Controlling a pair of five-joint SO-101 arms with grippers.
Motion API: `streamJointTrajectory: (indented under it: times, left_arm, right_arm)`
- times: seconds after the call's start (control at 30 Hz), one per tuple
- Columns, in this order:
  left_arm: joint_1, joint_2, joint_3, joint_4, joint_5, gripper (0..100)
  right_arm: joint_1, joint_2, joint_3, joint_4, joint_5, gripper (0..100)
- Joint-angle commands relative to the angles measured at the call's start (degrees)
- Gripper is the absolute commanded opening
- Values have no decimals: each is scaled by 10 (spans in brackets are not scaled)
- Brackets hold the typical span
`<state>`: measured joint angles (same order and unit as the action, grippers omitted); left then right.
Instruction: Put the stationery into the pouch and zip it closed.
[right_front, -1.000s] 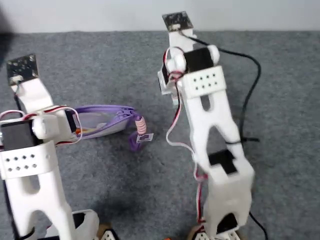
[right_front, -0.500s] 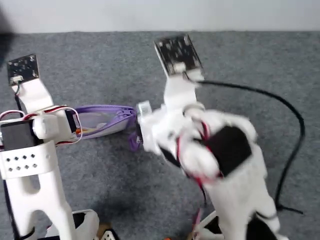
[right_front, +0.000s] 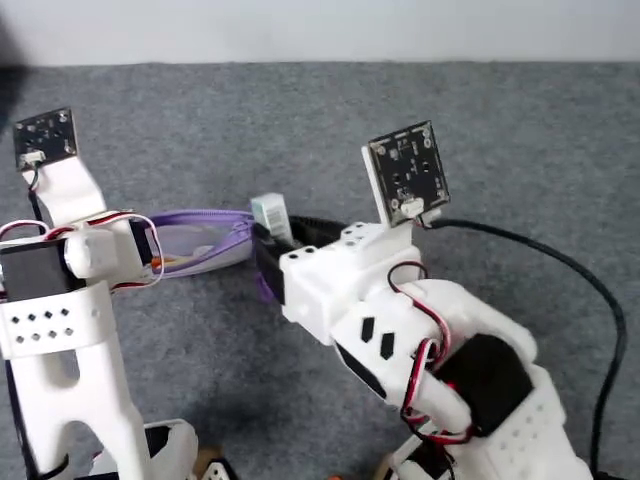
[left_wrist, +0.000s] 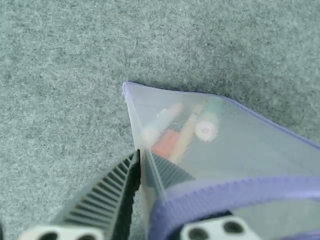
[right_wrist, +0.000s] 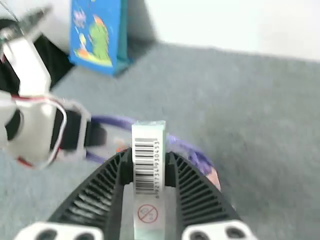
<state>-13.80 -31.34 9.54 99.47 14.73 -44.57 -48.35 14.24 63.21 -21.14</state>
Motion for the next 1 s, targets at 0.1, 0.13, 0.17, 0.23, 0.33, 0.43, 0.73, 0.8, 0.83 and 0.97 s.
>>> streamJointTrajectory:
  times: [0.1,0.13,0.17,0.23,0.33,0.43,0.73,0.8,0.83,0.97]
  left_arm:
    - [4,-19,15,-1,6,13]
    - [4,-20,16,-4,6,13]
    - [4,-20,16,-4,6,13]
    - [4,-20,16,-4,6,13]
    - [4,-20,15,-4,6,13]
    - [4,-20,15,-4,6,13]
    - [4,-20,15,-4,6,13]
    - [4,-20,15,-4,6,13]
    - [4,-20,15,-4,6,13]
    - [4,-20,15,-4,6,13]
  right_arm:
    - [-13,-19,111,-247,76,7]
    - [-19,-19,130,-281,88,7]
    - [-25,-19,148,-311,97,8]
    - [-42,-19,178,-367,108,8]
    - [-61,-18,232,-449,129,8]
    - [-76,-18,292,-518,163,8]
    - [-87,15,383,-676,200,8]
    - [-87,33,384,-705,207,8]
    - [-87,42,384,-716,214,8]
    - [-88,76,389,-738,219,8]
